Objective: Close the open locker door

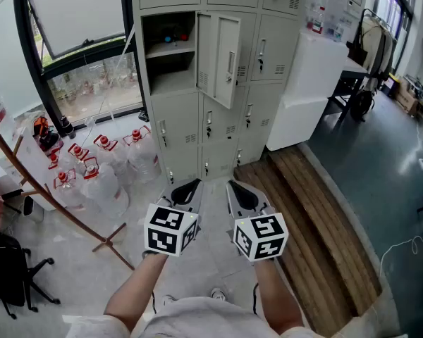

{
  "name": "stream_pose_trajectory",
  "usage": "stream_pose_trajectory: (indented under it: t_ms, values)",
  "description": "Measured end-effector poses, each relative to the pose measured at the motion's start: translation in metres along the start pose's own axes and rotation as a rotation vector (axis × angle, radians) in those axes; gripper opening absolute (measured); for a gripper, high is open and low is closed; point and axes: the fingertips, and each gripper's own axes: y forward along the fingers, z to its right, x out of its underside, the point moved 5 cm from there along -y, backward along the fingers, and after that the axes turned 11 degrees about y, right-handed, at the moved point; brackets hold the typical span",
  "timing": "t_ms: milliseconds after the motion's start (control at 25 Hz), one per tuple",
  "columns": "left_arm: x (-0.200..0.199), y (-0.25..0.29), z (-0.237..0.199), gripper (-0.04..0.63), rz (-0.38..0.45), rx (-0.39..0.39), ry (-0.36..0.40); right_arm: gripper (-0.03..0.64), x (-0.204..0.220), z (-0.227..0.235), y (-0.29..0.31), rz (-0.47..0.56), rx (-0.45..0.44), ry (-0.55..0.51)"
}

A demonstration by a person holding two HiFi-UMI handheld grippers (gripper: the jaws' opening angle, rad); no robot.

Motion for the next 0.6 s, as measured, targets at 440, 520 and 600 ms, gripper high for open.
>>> stream_pose_trajectory:
  t_ms: [440, 520, 600]
  values:
    - [-0.011, 0.033, 0.027, 0.006, -0.014, -0.008, 0.018, 0.005, -0.003, 0.037, -0.003, 0.0, -0.043, 0.015]
    - [-0.014, 0.043, 0.033, 0.006, -0.017, -0.013, 0.017, 0.005, -0.004, 0.048, -0.005, -0.003, -0.05, 0.015]
    - [-0.018, 0.053, 0.041, 0.006, -0.018, -0.018, 0.016, 0.005, -0.006, 0.059, -0.007, -0.005, -0.059, 0.012]
